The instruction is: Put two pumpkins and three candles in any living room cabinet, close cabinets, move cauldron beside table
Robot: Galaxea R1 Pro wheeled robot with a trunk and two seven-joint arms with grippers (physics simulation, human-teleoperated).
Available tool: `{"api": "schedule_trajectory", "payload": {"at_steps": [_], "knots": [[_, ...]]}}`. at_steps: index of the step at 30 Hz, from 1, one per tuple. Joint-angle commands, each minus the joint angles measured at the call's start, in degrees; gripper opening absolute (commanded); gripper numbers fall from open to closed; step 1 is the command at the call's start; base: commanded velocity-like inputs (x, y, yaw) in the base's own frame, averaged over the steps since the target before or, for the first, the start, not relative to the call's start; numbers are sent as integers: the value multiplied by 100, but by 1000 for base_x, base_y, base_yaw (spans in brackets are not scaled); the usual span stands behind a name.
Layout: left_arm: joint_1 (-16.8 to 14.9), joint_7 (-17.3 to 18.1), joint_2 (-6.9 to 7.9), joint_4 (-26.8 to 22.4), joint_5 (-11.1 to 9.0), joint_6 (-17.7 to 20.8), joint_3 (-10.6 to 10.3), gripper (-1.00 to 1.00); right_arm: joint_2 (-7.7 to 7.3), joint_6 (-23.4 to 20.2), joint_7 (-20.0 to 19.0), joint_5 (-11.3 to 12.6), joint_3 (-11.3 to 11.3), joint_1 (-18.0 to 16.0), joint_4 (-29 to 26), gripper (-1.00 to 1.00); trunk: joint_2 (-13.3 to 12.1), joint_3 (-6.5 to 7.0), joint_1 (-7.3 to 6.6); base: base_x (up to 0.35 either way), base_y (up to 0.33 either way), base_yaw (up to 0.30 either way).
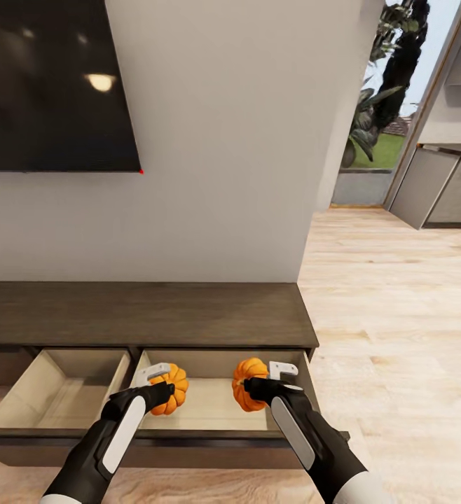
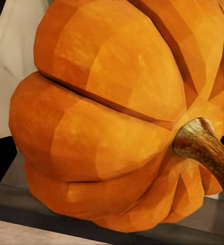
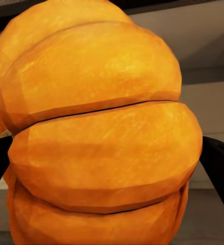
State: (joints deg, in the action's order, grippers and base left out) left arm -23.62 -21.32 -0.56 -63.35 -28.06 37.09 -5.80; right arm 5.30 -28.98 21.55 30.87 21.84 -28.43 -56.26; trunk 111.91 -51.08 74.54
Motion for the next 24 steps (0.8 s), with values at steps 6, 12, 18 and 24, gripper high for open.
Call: {"api": "schedule_trajectory", "payload": {"at_steps": [6,12,18,24], "knots": [[-3,-51,-5,-16,-60,13,0,-100,-2,-9,60,60,14,-4,-8,-100,2,-5,-1,27,0,0],[-2,-48,-5,-19,-60,13,0,-100,-2,-11,60,60,14,-5,-8,-100,2,-5,-1,94,0,0],[-2,-53,-5,-20,-59,9,13,-100,-2,-12,61,60,14,-4,-8,-100,2,-5,-1,53,0,0],[-2,-58,-5,-22,-51,9,9,-100,-2,-12,60,60,14,-4,4,-100,2,-5,-1,3,0,0]]}}
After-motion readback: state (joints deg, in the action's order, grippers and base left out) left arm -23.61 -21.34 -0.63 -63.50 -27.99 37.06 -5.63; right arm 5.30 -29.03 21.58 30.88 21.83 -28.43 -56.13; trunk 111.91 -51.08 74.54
